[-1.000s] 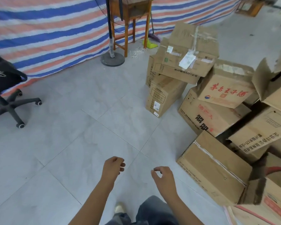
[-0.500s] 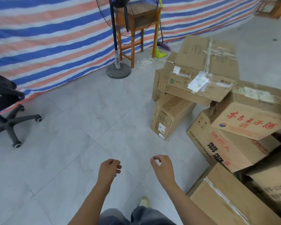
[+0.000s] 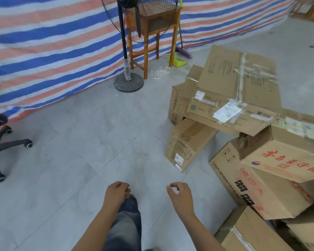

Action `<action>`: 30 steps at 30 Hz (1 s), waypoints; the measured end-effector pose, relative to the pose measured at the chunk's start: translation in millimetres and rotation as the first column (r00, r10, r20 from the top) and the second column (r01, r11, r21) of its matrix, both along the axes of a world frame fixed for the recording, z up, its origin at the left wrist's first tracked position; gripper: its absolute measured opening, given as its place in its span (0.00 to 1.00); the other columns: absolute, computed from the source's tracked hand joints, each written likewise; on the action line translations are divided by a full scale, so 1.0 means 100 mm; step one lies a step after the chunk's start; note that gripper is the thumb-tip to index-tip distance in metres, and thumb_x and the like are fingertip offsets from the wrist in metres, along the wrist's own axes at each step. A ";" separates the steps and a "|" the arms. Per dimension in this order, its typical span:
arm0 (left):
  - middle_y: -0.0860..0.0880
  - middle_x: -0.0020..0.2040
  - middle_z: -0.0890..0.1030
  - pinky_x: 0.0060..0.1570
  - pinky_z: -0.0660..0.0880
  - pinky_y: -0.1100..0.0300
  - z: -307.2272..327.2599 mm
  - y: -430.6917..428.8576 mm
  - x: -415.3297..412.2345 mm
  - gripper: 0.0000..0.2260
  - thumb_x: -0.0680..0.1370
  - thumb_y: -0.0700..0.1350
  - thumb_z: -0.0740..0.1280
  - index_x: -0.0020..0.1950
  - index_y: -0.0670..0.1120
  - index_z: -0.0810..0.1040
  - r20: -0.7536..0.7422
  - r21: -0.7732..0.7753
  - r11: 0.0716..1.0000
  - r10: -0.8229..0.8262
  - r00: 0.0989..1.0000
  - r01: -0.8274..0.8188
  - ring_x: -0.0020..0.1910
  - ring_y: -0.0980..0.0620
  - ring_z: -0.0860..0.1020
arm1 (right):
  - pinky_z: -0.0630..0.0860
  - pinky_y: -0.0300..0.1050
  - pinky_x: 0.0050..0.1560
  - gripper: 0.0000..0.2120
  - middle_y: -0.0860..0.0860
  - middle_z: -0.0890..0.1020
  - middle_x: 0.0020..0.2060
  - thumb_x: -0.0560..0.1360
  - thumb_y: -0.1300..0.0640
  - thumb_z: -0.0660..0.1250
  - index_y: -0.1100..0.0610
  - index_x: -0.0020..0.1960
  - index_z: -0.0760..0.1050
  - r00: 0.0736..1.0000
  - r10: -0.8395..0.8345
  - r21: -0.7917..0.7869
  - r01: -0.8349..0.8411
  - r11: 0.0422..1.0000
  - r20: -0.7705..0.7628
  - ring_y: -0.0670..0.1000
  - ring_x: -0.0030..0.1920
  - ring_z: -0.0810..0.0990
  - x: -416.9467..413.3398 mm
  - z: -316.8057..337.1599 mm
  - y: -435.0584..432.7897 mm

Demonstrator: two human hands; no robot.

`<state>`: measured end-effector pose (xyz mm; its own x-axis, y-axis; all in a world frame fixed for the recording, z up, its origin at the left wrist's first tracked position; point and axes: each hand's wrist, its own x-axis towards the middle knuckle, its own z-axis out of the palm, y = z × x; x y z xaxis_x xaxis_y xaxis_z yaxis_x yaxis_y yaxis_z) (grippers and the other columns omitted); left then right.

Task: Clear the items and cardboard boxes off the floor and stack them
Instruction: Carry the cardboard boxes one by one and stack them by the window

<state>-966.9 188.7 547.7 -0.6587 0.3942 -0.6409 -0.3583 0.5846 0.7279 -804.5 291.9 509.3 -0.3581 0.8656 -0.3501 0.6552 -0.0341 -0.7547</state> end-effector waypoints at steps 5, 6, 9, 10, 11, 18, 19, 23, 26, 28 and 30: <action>0.43 0.38 0.78 0.37 0.70 0.59 0.03 0.66 -0.71 0.07 0.78 0.37 0.61 0.41 0.39 0.76 0.013 0.045 0.998 -0.051 0.999 0.050 0.35 0.48 0.74 | 0.70 0.41 0.59 0.11 0.49 0.74 0.53 0.76 0.53 0.64 0.57 0.55 0.77 0.994 -0.100 0.027 0.099 0.995 0.033 0.49 0.59 0.72 -0.51 0.01 0.57; 0.43 0.38 0.78 0.37 0.70 0.59 0.05 0.82 -0.88 0.07 0.78 0.37 0.61 0.41 0.40 0.76 0.014 0.060 0.996 -0.060 0.998 0.059 0.35 0.48 0.74 | 0.70 0.42 0.59 0.11 0.50 0.74 0.54 0.76 0.53 0.64 0.57 0.55 0.77 0.991 -0.131 0.034 0.130 0.991 0.028 0.49 0.58 0.72 -0.64 0.02 0.71; 0.44 0.37 0.78 0.37 0.69 0.60 0.13 1.27 -1.42 0.07 0.77 0.37 0.62 0.39 0.41 0.75 0.013 0.105 0.990 -0.098 0.995 0.096 0.34 0.49 0.74 | 0.71 0.40 0.53 0.12 0.50 0.76 0.52 0.76 0.53 0.64 0.59 0.53 0.78 0.985 -0.163 0.044 0.161 0.986 0.048 0.49 0.55 0.74 -1.12 0.06 1.06; 0.44 0.37 0.77 0.36 0.69 0.60 0.14 1.40 -1.60 0.07 0.77 0.37 0.62 0.39 0.41 0.75 0.017 0.114 0.988 -0.103 0.994 0.101 0.34 0.49 0.74 | 0.70 0.39 0.51 0.12 0.50 0.77 0.50 0.75 0.53 0.64 0.59 0.52 0.79 0.985 -0.164 0.042 0.161 0.986 0.055 0.49 0.53 0.75 -1.29 0.07 1.16; 0.44 0.37 0.77 0.36 0.68 0.60 0.15 1.52 -1.76 0.07 0.77 0.37 0.62 0.38 0.41 0.75 0.023 0.120 0.988 -0.104 0.994 0.101 0.33 0.49 0.74 | 0.69 0.38 0.50 0.12 0.49 0.76 0.48 0.75 0.53 0.64 0.59 0.51 0.79 0.985 -0.161 0.041 0.159 0.986 0.058 0.49 0.52 0.75 -1.45 0.09 1.24; 0.43 0.37 0.77 0.36 0.69 0.59 -0.02 2.14 -2.46 0.07 0.77 0.36 0.63 0.39 0.41 0.75 0.099 0.071 0.991 -0.118 0.988 0.111 0.34 0.48 0.73 | 0.70 0.40 0.53 0.09 0.48 0.77 0.48 0.76 0.57 0.64 0.59 0.52 0.79 0.966 -0.249 0.058 0.245 0.968 0.068 0.48 0.51 0.74 -2.11 0.18 1.83; 0.43 0.37 0.77 0.36 0.69 0.59 -0.05 2.24 -2.52 0.07 0.77 0.36 0.63 0.39 0.41 0.75 0.111 0.062 0.990 -0.135 0.985 0.129 0.34 0.48 0.74 | 0.72 0.43 0.52 0.08 0.50 0.79 0.47 0.75 0.58 0.64 0.59 0.51 0.79 0.953 -0.298 0.057 0.295 0.954 0.058 0.50 0.50 0.76 -2.14 0.17 1.95; 0.43 0.38 0.78 0.37 0.70 0.59 -0.11 2.85 -2.76 0.07 0.77 0.36 0.63 0.39 0.40 0.75 0.087 0.051 0.976 -0.216 0.973 0.212 0.35 0.48 0.74 | 0.73 0.47 0.55 0.11 0.54 0.79 0.52 0.76 0.56 0.64 0.59 0.56 0.76 0.867 -0.494 0.010 0.494 0.869 0.065 0.53 0.53 0.77 -2.25 0.06 2.47; 0.43 0.38 0.78 0.37 0.70 0.59 -0.08 3.45 -2.96 0.07 0.77 0.37 0.62 0.39 0.40 0.75 0.023 0.055 0.952 -0.303 0.953 0.301 0.35 0.48 0.74 | 0.72 0.45 0.51 0.12 0.55 0.78 0.48 0.76 0.57 0.63 0.62 0.56 0.75 0.837 -0.545 -0.008 0.546 0.838 0.042 0.54 0.50 0.77 -2.45 -0.05 2.94; 0.43 0.38 0.78 0.37 0.70 0.59 -0.03 3.85 -3.09 0.07 0.77 0.37 0.62 0.40 0.40 0.76 -0.009 0.052 0.936 -0.349 0.937 0.349 0.36 0.48 0.75 | 0.70 0.43 0.47 0.11 0.54 0.77 0.45 0.77 0.57 0.62 0.62 0.56 0.75 0.849 -0.528 -0.036 0.529 0.848 0.034 0.52 0.46 0.76 -2.68 -0.05 3.30; 0.43 0.39 0.79 0.38 0.71 0.59 0.03 4.19 -3.23 0.07 0.77 0.38 0.63 0.40 0.41 0.76 -0.043 0.046 0.925 -0.376 0.925 0.378 0.36 0.48 0.75 | 0.71 0.43 0.52 0.14 0.53 0.78 0.53 0.77 0.55 0.62 0.60 0.60 0.74 0.867 -0.498 -0.052 0.498 0.866 0.014 0.52 0.51 0.76 -2.93 -0.07 3.66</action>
<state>-1290.3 607.7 551.0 -0.4752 0.6500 -0.5930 -0.0939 0.6326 0.7687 -1097.7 657.7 502.7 0.1155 0.9095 -0.3993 0.5412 -0.3947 -0.7425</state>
